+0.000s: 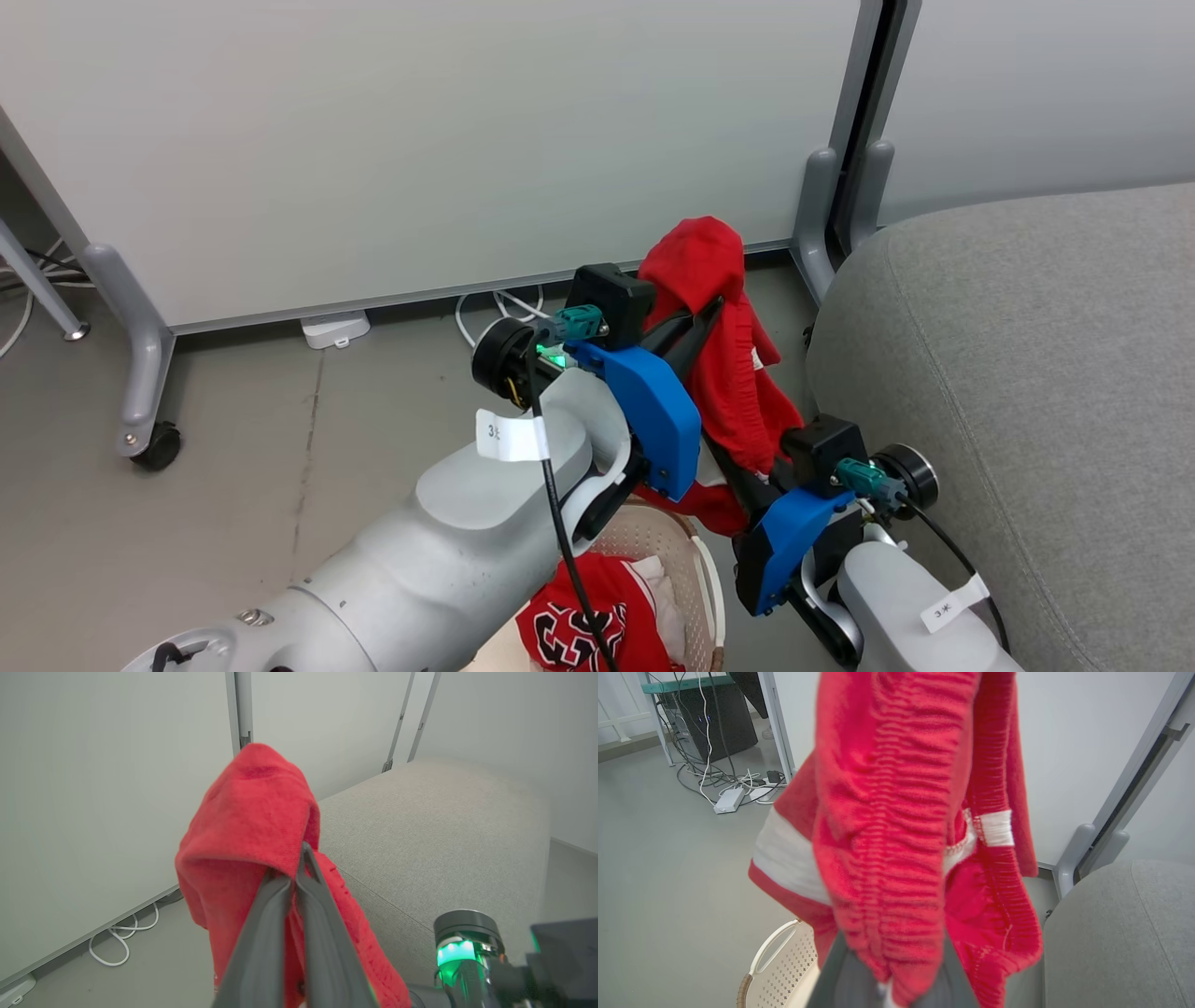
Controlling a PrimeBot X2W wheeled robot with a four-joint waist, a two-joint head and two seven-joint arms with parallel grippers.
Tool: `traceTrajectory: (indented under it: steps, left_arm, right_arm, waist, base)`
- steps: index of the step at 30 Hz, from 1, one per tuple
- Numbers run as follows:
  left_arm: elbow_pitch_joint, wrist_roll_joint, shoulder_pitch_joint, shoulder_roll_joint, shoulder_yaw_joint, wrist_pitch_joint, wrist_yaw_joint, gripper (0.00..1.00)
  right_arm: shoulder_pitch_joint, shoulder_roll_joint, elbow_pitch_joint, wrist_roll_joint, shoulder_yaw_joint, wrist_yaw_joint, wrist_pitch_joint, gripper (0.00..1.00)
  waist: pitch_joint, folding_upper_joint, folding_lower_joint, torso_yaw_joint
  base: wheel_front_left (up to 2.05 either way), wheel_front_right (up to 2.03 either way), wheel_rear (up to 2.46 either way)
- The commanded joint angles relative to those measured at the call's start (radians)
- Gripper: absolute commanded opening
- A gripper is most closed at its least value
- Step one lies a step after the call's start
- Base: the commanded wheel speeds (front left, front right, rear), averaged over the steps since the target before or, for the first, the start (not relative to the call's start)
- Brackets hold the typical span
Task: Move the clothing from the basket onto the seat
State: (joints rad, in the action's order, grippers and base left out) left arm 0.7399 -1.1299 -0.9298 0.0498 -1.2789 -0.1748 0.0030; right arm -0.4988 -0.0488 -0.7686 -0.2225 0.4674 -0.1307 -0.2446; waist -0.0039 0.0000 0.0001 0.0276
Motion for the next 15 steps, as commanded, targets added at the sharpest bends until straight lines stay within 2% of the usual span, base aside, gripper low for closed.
traceTrajectory:
  steps: [1,8,9,10,11,12,15]
  left_arm:
    - [0.005,-0.004,0.002,0.001,-0.003,-0.005,0.006,0.00]
    - [0.006,-0.008,0.012,0.001,-0.004,0.012,-0.005,0.00]
    - [0.005,-0.010,0.014,0.001,-0.004,0.014,-0.005,0.11]
    - [0.003,-0.009,0.014,0.001,-0.004,0.013,-0.006,0.36]
    - [0.002,-0.007,0.014,0.001,-0.004,0.009,-0.007,0.71]
    - [0.001,-0.005,0.014,0.001,-0.004,0.006,-0.007,1.00]
    - [0.004,0.002,0.015,0.001,-0.004,-0.008,-0.005,1.00]
  right_arm:
    - [-0.014,-0.003,-0.006,-0.005,0.004,0.000,-0.007,0.00]
    - [-0.020,-0.003,-0.018,-0.007,0.003,0.000,-0.015,0.00]
    - [-0.020,-0.003,-0.019,-0.006,0.003,0.000,-0.016,0.00]
    - [-0.021,-0.003,-0.020,-0.004,0.002,0.000,-0.017,0.00]
    - [-0.022,-0.003,-0.020,-0.003,0.000,0.000,-0.016,0.00]
    - [-0.022,-0.003,-0.020,-0.001,-0.001,0.000,-0.017,0.00]
    - [-0.022,-0.003,-0.019,0.000,-0.002,0.000,-0.019,0.00]
  waist:
    - [-0.001,0.0000,-0.0001,-0.002]
    - [-0.005,0.0000,-0.0001,-0.009]
    - [-0.006,0.0000,-0.0001,-0.009]
    - [-0.006,0.0000,-0.0001,-0.010]
    - [-0.006,0.0000,-0.0001,-0.011]
    - [-0.006,0.0000,-0.0001,-0.011]
    - [-0.008,0.0000,-0.0001,-0.014]
  base:
    - [0.00,0.00,0.00]
    - [0.00,0.00,0.00]
    - [0.00,0.00,0.00]
    - [0.00,0.00,0.00]
    - [0.00,0.00,0.00]
    - [0.00,0.00,0.00]
    - [0.00,0.00,0.00]
